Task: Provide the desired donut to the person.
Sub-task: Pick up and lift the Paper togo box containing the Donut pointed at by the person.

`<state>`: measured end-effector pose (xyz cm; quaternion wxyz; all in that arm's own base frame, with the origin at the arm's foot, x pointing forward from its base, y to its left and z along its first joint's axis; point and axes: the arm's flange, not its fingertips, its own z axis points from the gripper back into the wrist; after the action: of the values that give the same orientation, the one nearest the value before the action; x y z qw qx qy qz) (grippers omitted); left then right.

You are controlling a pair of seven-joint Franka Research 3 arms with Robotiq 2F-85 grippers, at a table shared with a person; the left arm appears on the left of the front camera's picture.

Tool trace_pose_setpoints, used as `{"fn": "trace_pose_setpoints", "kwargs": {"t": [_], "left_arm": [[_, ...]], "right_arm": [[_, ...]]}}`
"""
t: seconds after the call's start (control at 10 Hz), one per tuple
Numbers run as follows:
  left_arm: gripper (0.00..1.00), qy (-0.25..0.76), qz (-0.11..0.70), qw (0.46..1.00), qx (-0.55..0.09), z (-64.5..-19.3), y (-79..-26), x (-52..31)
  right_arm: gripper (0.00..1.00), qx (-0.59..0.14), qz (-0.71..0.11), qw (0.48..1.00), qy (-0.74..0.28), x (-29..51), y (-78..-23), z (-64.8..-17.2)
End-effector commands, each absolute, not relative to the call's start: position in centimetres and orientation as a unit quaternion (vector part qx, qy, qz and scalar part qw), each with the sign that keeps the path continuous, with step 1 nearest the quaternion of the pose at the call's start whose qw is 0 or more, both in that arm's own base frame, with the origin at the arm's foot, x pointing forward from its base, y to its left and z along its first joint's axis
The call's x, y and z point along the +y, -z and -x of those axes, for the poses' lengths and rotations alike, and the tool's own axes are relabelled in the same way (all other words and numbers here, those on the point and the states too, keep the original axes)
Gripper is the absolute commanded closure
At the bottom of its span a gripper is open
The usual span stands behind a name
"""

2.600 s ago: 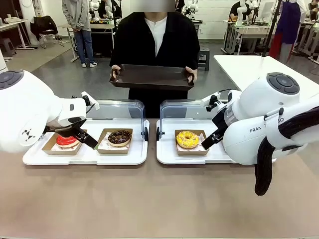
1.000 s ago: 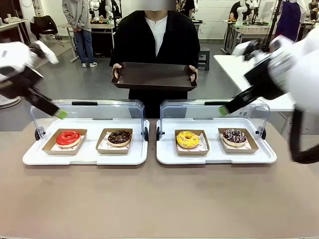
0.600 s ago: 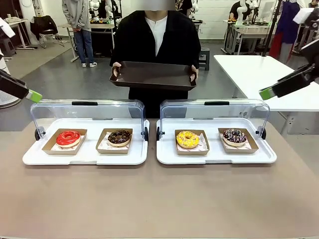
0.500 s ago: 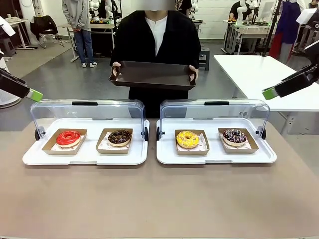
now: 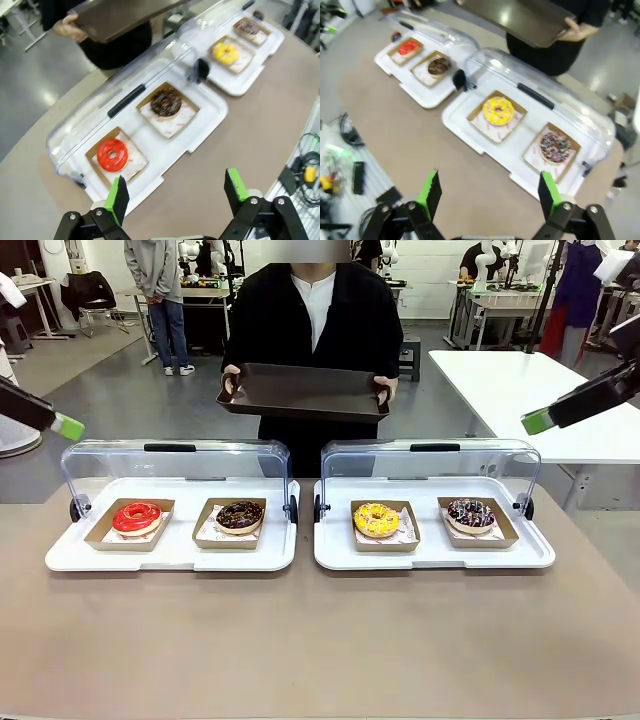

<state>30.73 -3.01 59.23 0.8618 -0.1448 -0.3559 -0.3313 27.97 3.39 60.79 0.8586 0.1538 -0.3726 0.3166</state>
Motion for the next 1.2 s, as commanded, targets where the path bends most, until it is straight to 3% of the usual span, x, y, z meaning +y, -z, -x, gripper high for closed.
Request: {"fn": "trace_pose_setpoints", "kwargs": {"t": [0.0,0.3,0.4,0.7,1.1], "left_arm": [[0.0,0.359,0.274,0.83,-0.326,-33.5,-62.3,-0.6],[0.0,0.401,0.397,0.767,-0.306,-37.9,-63.4,2.2],[0.0,0.419,0.416,0.745,-0.309,-39.3,-63.1,3.4],[0.0,0.449,0.434,0.694,-0.357,-41.4,-62.0,7.1],[0.0,0.466,0.425,0.667,-0.397,-42.2,-60.4,11.6]], "right_arm": [[0.0,-0.349,-0.3,0.825,-0.328,0.2,-63.8,-30.0],[0.0,-0.361,-0.461,0.724,-0.366,-5.8,-64.9,-34.3],[0.0,-0.368,-0.478,0.692,-0.396,-7.9,-64.3,-35.8],[0.0,-0.411,-0.467,0.666,-0.412,-12.0,-61.8,-38.7],[0.0,-0.444,-0.4,0.683,-0.42,-12.5,-59.2,-40.2]]}}
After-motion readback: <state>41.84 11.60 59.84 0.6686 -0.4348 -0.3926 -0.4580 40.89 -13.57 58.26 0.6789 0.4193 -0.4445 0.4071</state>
